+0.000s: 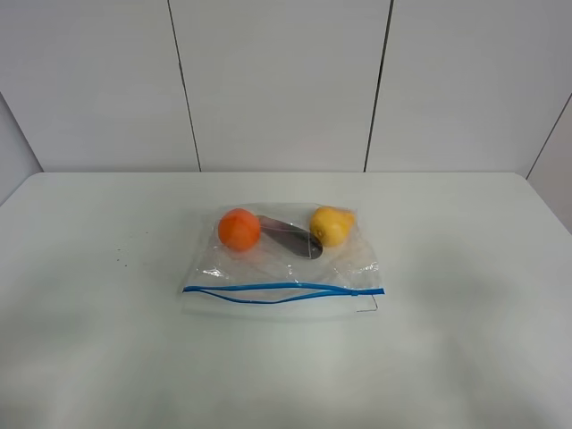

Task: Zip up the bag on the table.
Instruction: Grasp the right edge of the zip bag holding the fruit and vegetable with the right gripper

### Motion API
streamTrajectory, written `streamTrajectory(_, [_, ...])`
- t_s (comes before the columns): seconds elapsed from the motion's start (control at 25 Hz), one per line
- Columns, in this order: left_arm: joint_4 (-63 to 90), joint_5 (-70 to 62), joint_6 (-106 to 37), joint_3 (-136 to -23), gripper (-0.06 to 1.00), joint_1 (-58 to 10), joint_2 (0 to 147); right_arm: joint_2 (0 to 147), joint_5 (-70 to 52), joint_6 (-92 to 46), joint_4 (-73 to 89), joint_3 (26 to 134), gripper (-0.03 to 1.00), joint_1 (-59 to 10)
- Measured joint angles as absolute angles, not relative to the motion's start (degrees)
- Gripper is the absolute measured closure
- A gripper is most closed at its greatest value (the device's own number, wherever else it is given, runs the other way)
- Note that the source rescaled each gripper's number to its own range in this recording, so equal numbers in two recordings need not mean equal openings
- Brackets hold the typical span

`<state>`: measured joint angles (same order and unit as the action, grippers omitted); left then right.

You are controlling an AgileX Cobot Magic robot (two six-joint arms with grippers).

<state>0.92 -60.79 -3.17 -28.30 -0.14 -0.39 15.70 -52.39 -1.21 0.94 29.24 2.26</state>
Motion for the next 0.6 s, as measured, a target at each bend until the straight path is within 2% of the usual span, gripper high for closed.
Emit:
streamTrajectory(0.4, [0.92,-60.79,-3.17,-28.3,0.21,-0.14,-0.39,47.45,-37.5,-5.26,7.41,30.08,-0.03,2.26])
streamTrajectory(0.6, [0.92,-60.79,-3.17,-28.3,0.21,-0.14,-0.39,65.26,-34.7,-14.59,15.35,37.5,-0.03,2.26])
